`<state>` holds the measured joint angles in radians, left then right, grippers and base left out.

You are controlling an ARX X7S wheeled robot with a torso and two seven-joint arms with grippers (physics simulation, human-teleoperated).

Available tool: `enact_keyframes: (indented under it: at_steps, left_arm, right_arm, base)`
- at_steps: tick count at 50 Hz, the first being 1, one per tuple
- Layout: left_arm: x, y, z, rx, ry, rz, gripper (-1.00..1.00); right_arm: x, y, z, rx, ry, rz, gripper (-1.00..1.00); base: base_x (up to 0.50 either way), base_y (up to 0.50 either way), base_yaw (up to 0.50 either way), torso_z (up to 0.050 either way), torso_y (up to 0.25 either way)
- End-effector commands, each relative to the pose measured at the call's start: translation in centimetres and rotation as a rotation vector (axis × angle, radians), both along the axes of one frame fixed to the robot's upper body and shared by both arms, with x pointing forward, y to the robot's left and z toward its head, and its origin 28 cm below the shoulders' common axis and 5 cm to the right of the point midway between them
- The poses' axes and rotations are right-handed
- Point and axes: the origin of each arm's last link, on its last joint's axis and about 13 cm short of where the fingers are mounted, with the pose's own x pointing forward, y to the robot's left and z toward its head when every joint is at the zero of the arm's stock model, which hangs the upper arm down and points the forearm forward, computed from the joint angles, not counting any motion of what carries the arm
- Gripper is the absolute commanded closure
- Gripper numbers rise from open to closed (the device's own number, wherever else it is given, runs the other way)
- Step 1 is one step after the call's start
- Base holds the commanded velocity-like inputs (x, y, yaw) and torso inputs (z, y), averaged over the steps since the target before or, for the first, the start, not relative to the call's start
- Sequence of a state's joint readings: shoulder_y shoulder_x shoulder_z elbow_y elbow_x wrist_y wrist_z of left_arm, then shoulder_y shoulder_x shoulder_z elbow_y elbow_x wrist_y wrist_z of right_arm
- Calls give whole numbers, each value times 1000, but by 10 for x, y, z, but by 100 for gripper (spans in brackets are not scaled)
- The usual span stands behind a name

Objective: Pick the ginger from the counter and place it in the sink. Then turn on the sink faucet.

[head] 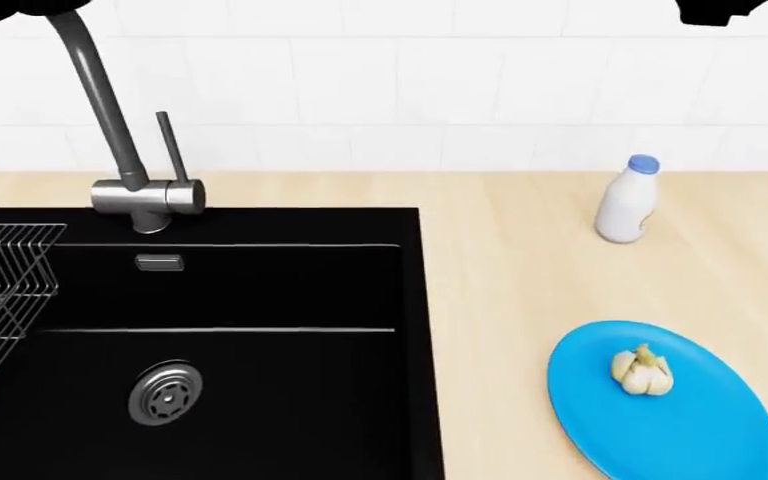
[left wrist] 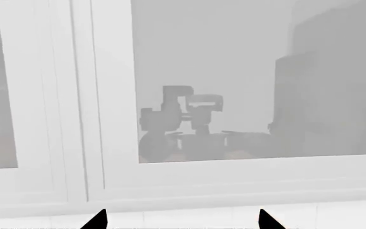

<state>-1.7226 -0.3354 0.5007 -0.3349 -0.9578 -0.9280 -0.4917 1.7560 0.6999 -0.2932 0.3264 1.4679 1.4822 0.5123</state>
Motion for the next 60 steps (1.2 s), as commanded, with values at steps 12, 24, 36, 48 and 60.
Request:
enact_keyframes:
  at_steps: [12, 24, 36, 48, 60]
  left_arm:
    - [-1, 2, -1, 0, -1, 6, -100]
    - [-1, 2, -3, -1, 4, 7, -100]
    - [1, 2, -8, 0, 15, 8, -100]
    - [4, 2, -11, -2, 23, 9, -100]
    - [5, 1, -12, 1, 25, 8, -100]
  right_arm:
    - [-16, -6, 0, -29, 40, 42, -100]
    - [-57, -18, -24, -52, 159, 89, -100]
    - [-59, -16, -52, -23, 409, 206, -100]
    - [-55, -13, -72, -35, 495, 250, -100]
    - [-55, -15, -82, -55, 534, 253, -100]
  base:
    - [208, 0, 0, 0, 0]
    - [0, 0, 0, 0, 0]
    - [0, 0, 0, 0, 0]
    - [0, 0, 0, 0, 0]
    - [0, 0, 0, 0, 0]
